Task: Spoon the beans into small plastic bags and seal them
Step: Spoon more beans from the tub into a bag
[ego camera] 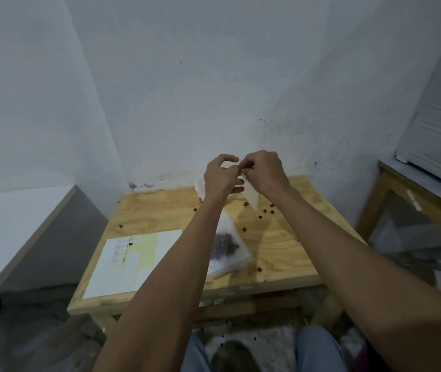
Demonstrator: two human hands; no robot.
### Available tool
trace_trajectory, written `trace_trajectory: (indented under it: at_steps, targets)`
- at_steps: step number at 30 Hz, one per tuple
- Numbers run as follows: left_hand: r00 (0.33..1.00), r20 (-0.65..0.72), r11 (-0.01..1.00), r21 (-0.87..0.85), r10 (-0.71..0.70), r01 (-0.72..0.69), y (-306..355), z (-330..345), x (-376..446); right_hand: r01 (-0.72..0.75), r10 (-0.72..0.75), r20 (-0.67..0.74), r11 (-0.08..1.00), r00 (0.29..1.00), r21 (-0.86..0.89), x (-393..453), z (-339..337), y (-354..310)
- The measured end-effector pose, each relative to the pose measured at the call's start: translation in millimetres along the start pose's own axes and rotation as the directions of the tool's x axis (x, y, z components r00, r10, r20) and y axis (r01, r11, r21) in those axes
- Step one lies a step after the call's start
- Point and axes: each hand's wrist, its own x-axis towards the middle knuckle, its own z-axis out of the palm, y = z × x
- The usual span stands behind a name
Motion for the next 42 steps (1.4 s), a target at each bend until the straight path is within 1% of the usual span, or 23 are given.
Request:
trace_trajectory:
  at_steps: [1,3,5,8,10,13,15,18,22,26,28,30,32,33,36,37,39,42]
  targets:
    - [1.000,0.011,1.000,-0.011,-0.009,0.009,2.4,-0.5,-1.7,-0.008,0.008,-0.006,1.000,1.000,0.002,-1.4,1.8,-1.5]
    - [1.000,-0.025,1.000,0.015,0.019,-0.018,7.0,-2.0,-3.0,0.010,-0.010,0.009,1.000,1.000,-0.009,-4.8,3.3,-3.5]
    - [0.992,-0.101,0.993,0.098,0.071,-0.061,6.4,-2.3,-1.0,0.023,-0.021,0.036,0.999,0.999,-0.036,-6.7,2.1,-5.6]
    - [0.969,-0.195,0.964,0.246,0.150,-0.100,2.2,2.5,1.0,-0.024,0.026,0.073,0.999,0.997,-0.031,-5.0,2.1,-11.5]
    - [0.964,-0.215,0.963,0.250,0.156,-0.100,1.7,4.4,-0.2,-0.013,0.016,0.095,0.999,0.995,-0.035,-2.4,3.6,-15.8]
    - [0.980,-0.181,0.986,0.155,0.081,-0.052,3.0,-1.3,1.1,0.001,-0.001,0.111,1.000,0.994,-0.001,-0.7,1.6,-14.5]
    - [0.985,-0.145,0.988,0.134,0.097,-0.078,5.3,-7.4,1.5,0.004,-0.007,0.101,0.999,0.995,0.031,0.2,0.2,-10.6]
    - [0.974,-0.096,0.957,0.226,0.206,-0.180,6.5,-8.3,-1.0,0.003,-0.004,0.066,1.000,0.998,0.015,1.1,-0.2,-8.5]
    - [0.941,-0.087,0.886,0.374,0.328,-0.274,4.7,-4.0,2.6,-0.020,0.020,-0.015,1.000,1.000,0.002,-0.3,6.1,-9.3]
    - [0.909,-0.052,0.763,0.564,0.413,-0.314,-3.1,-7.2,3.2,-0.020,0.012,-0.122,0.998,0.992,-0.062,-0.6,8.9,-1.7]
    - [0.898,-0.023,0.734,0.586,0.439,-0.344,-2.6,-10.1,0.2,-0.018,0.008,-0.148,0.997,0.989,-0.072,1.8,8.3,2.3]
    - [0.882,-0.008,0.733,0.561,0.471,-0.385,-0.1,-12.9,-0.2,-0.001,-0.011,-0.152,0.997,0.988,-0.075,2.9,7.8,3.6]
    - [0.849,0.038,0.702,0.543,0.527,-0.460,3.2,-18.8,0.7,0.027,-0.036,-0.168,0.998,0.985,-0.058,3.9,3.9,2.5]
    - [0.829,0.087,0.679,0.529,0.553,-0.509,3.8,-23.1,2.2,0.042,-0.049,-0.187,0.998,0.981,-0.043,5.2,0.4,1.7]
    - [0.773,0.311,0.570,0.535,0.553,-0.623,2.4,-36.5,11.5,0.113,-0.101,-0.242,0.993,0.965,0.036,12.6,-13.8,-5.3]
    - [0.750,0.351,0.536,0.538,0.560,-0.651,2.8,-39.8,14.2,0.142,-0.121,-0.233,0.987,0.965,0.076,15.4,-18.4,-9.4]
    - [0.685,0.350,0.481,0.513,0.639,-0.711,8.2,-42.5,15.3,0.162,-0.132,-0.159,0.968,0.978,0.194,19.7,-25.9,-20.5]
    - [0.584,0.261,0.417,0.488,0.768,-0.766,15.3,-45.5,13.9,0.094,-0.080,-0.050,0.907,0.996,0.411,23.4,-32.2,-34.8]
